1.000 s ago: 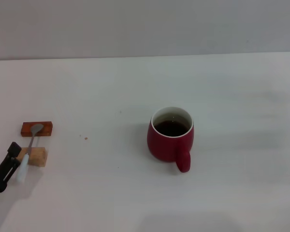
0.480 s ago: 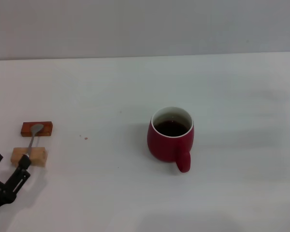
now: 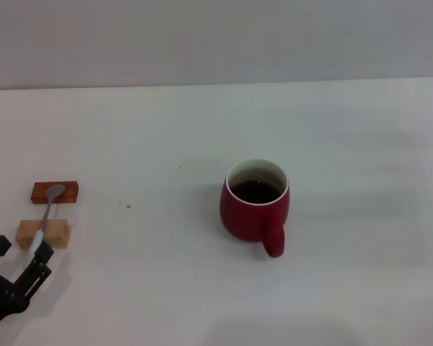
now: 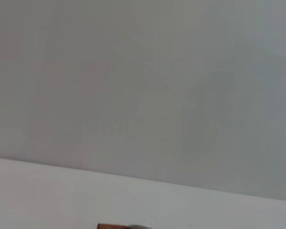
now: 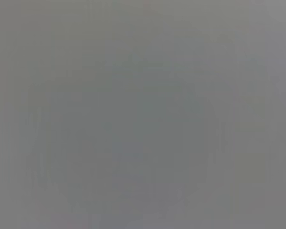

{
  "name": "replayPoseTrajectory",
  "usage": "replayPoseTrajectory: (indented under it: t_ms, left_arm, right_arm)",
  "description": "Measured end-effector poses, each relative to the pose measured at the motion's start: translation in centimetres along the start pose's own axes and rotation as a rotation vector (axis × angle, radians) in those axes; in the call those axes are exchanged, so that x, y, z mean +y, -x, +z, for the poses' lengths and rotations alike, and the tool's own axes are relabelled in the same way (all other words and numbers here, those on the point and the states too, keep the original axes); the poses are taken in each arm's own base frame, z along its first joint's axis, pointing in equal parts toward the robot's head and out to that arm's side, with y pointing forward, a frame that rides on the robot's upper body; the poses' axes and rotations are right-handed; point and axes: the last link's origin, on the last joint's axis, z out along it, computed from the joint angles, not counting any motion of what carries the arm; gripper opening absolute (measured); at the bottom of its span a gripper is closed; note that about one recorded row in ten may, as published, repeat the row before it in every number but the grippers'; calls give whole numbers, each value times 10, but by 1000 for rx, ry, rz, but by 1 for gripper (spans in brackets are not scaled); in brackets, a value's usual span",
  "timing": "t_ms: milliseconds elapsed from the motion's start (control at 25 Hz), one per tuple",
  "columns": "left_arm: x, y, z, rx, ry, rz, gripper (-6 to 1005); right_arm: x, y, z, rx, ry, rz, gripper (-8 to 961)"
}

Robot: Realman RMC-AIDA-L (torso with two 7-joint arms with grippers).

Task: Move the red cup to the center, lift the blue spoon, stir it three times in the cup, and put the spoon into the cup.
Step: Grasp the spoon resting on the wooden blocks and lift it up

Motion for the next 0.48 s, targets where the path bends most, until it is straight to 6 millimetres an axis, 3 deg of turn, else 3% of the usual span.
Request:
replayPoseTrajectory:
  t_ms: [480]
  left_arm:
    - [-1,6,1,-43,-3,6,779]
  right_arm:
    - [3,1,2,-4,8,0,587]
